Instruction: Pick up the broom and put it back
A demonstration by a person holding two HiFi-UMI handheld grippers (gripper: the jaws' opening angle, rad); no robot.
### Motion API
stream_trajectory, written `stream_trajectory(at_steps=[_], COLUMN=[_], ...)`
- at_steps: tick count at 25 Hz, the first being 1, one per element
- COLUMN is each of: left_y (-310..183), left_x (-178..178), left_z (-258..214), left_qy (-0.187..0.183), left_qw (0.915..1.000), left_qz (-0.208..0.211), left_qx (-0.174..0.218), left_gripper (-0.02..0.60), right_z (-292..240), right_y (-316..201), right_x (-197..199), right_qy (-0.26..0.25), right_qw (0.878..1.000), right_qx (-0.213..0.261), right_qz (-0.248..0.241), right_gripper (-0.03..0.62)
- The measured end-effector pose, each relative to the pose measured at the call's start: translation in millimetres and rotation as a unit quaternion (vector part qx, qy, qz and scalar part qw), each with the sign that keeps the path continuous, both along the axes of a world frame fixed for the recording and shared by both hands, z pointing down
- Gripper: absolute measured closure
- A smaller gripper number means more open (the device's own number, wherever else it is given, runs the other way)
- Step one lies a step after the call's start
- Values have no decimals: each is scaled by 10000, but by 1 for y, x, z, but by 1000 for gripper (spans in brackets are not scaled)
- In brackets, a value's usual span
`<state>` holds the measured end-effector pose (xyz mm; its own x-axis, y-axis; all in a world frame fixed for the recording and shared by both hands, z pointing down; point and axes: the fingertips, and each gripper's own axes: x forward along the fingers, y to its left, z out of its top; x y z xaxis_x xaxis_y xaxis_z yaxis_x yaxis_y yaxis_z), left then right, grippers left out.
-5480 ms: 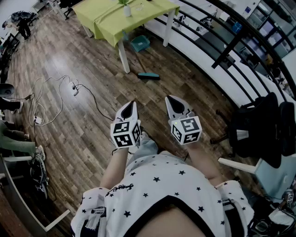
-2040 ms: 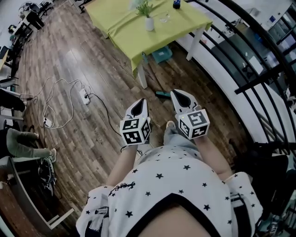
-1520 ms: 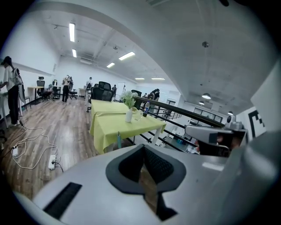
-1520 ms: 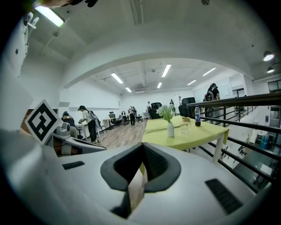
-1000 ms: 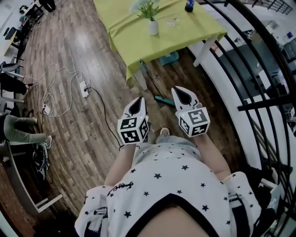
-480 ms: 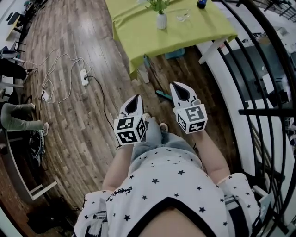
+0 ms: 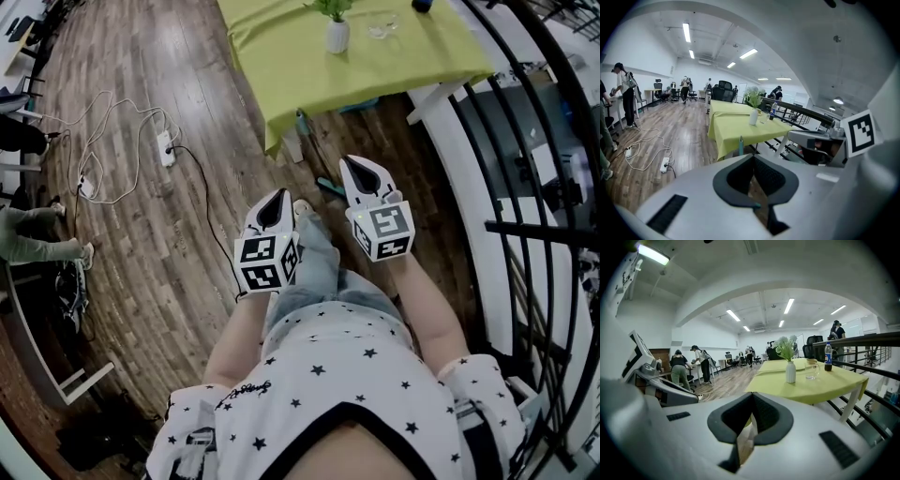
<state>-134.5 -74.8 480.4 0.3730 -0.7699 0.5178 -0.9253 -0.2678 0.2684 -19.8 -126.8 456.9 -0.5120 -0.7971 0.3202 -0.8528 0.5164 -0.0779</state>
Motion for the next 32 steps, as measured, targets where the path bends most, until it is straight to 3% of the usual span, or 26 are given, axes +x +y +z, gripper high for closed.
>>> stream_trajectory(at_steps=[24,32], left_y=[-81,-89], left_x=[-27,-31], left_z=[69,86], left_qy=[14,96], left_qw=[9986,9977], left_qz=[40,-38], left_qx=[-524,-669], left_gripper=[571,571], right_z=[111,148], right_y=[-99,-116], right_x=[-45,-55], right_qy=[244,384], right_qw=[9979,9959], right_qx=[-584,-777], right_qz=[-124,-244], right_gripper=[599,538])
